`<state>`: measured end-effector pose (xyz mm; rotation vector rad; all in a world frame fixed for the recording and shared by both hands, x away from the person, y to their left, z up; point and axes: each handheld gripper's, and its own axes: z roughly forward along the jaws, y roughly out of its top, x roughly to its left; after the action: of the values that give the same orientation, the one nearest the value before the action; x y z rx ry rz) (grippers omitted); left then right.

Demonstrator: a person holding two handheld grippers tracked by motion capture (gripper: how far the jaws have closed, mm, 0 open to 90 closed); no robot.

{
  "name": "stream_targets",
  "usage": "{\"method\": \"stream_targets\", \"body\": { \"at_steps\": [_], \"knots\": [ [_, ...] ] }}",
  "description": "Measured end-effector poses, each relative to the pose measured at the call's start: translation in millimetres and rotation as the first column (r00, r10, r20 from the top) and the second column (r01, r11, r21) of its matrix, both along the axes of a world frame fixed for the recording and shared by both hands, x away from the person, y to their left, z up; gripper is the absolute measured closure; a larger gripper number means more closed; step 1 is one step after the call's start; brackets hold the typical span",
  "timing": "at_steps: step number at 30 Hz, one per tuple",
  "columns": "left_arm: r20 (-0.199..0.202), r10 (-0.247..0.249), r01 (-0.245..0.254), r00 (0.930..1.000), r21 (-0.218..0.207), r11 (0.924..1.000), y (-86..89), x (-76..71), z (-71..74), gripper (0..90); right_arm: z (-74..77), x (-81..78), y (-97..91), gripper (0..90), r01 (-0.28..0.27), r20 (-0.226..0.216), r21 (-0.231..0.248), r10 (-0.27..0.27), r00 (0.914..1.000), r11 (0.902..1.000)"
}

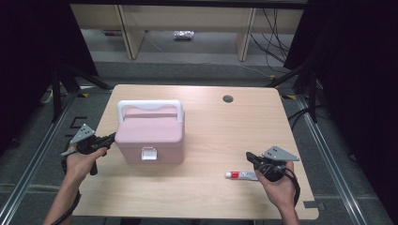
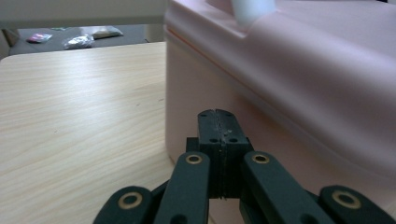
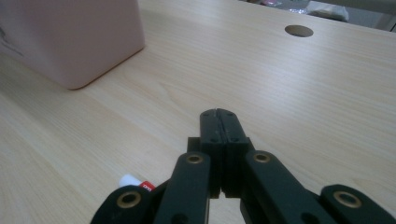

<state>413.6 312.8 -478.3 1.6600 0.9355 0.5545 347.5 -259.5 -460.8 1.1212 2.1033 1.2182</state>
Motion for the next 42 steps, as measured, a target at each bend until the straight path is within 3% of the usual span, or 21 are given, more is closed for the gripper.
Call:
{"method": "stream_targets", "body": {
  "at_steps": [5,6,7,8,11,14,16,19,20,21,22,25,27,28,32,35,36,37,38,40,42],
  "knots": [
    [-0.003,0.0,0.0,1.0,0.01,0.9999,-1.4,5.2,2.4,89.9,-2.0,-3.0,2.2,90.0,0.005,-0.036,0.03,-0.004,0.9993,0.9995],
    [-0.006,0.0,0.0,1.0,0.008,1.0,-2.2,6.2,2.8,89.9,-2.3,-2.7,0.3,90.0,-0.005,-0.026,0.011,0.005,0.9996,0.9999],
    [-0.014,0.002,-0.002,0.9999,-0.008,1.0,-4.7,7.4,3.0,89.9,-2.6,-4.9,1.1,90.0,0.009,-0.054,0.023,-0.008,0.9985,0.9997],
    [-0.012,-0.001,0.001,0.9999,0.004,1.0,-6.1,8.6,3.8,89.9,-3.9,-3.6,-1.1,90.0,0.005,-0.022,0.003,-0.005,0.9997,1.0],
    [-0.019,-0.005,0.005,0.9998,-0.003,1.0,-11.2,10.9,3.9,89.9,-5.0,-4.4,-1.7,90.0,0.007,-0.029,0.007,-0.007,0.9996,1.0],
    [-0.029,-0.018,0.018,0.9994,0.002,0.9998,-27.4,18.7,5.5,89.9,-4.8,-6.3,-2.5,90.0,0.009,-0.025,0.001,-0.009,0.9996,1.0],
    [-0.035,-0.02,0.02,0.9992,0.002,0.9998,-32.6,20.5,6.0,89.9,-4.8,-8.1,-0.6,90.0,0.017,-0.053,0.022,-0.015,0.9985,0.9996],
    [-0.044,-0.053,0.054,0.9976,0.012,0.9985,-56.1,26.3,7.9,89.9,-2.9,-9.5,-2.3,90.0,0.019,-0.054,0.014,-0.018,0.9984,0.9997],
    [-0.045,-0.061,0.061,0.9972,0.012,0.998,-60.5,26.7,8.0,89.9,-3.3,-8.0,-4.0,90.0,0.009,-0.025,0.0,-0.009,0.9996,1.0],
    [-0.046,-0.071,0.071,0.9964,0.013,0.9974,-66.4,27.1,8.3,89.9,-3.1,-8.4,-4.6,90.0,0.013,-0.024,-0.003,-0.013,0.9996,0.9999],
    [-0.047,-0.084,0.084,0.9954,0.014,0.9963,-72.4,27.5,8.7,89.9,-3.2,-10.8,-2.7,90.0,0.027,-0.06,0.023,-0.026,0.9979,0.9994],
    [-0.049,-0.11,0.111,0.9927,0.014,0.9937,-91.2,28.1,9.7,89.9,-4.4,-8.9,-6.3,90.0,0.009,-0.029,0.0,-0.009,0.9995,1.0],
    [-0.049,-0.124,0.125,0.9911,0.015,0.9921,-103.7,29.2,9.9,89.9,-4.3,-10.8,-6.2,90.0,0.027,-0.048,0.006,-0.026,0.9985,0.9996],
    [-0.051,-0.13,0.131,0.9902,0.013,0.9913,-110.2,30.5,10.0,89.9,-4.7,-9.4,-8.1,90.0,0.02,-0.026,-0.01,-0.02,0.9995,0.9998],
    [-0.054,-0.158,0.16,0.9861,0.039,0.9864,-134.8,37.4,12.6,89.9,-6.1,-10.6,-7.9,90.0,0.036,-0.055,0.016,-0.035,0.9979,0.9992],
    [-0.057,-0.17,0.173,0.9837,0.046,0.9838,-146.1,40.1,13.6,89.9,-6.3,-10.3,-9.9,90.0,0.033,-0.051,0.009,-0.032,0.9982,0.9994],
    [-0.056,-0.191,0.194,0.9799,0.044,0.98,-157.6,42.3,13.7,89.9,-6.1,-9.8,-14.8,90.0,0.035,-0.031,-0.008,-0.035,0.9989,0.9994],
    [-0.059,-0.193,0.196,0.9794,0.046,0.9795,-161.2,42.3,14.0,89.9,-6.6,-11.3,-13.5,90.0,0.05,-0.051,0.024,-0.049,0.9975,0.9984],
    [-0.058,-0.205,0.208,0.977,0.043,0.9772,-165.8,42.9,13.8,89.9,-5.8,-10.8,-16.7,90.0,0.045,-0.039,0.0,-0.045,0.9982,0.999],
    [-0.062,-0.215,0.218,0.9745,0.046,0.9748,-174.7,42.9,13.7,89.9,-5.3,-13.2,-18.2,90.0,0.069,-0.06,0.017,-0.067,0.9959,0.9975],
    [-0.063,-0.23,0.233,0.9712,0.049,0.9713,-182.5,43.2,14.1,89.9,-5.4,-11.7,-22.9,90.0,0.056,-0.046,0.0,-0.056,0.9974,0.9984]
  ]
}}
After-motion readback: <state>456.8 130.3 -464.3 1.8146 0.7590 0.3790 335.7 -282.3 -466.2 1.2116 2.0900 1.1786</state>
